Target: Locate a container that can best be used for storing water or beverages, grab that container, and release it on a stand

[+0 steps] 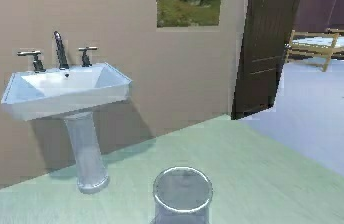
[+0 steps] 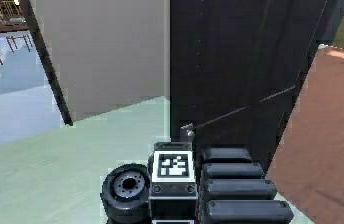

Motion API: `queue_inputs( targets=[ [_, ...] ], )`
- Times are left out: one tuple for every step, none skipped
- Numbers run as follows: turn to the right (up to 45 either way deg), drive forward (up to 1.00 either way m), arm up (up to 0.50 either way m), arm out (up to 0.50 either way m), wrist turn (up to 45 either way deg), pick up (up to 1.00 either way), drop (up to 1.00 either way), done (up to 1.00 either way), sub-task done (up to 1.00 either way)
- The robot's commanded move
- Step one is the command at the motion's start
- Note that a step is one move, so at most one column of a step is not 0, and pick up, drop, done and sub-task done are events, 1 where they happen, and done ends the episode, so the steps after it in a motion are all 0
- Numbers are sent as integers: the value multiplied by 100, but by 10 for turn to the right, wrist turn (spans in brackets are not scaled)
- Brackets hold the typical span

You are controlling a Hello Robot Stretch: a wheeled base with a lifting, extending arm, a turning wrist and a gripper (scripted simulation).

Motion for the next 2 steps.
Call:
queue_inputs(
  targets=[
    [360, 0, 0, 0, 0, 0, 0, 0, 0],
    [0, 100, 0, 0, 0, 0, 0, 0, 0]
  ],
)
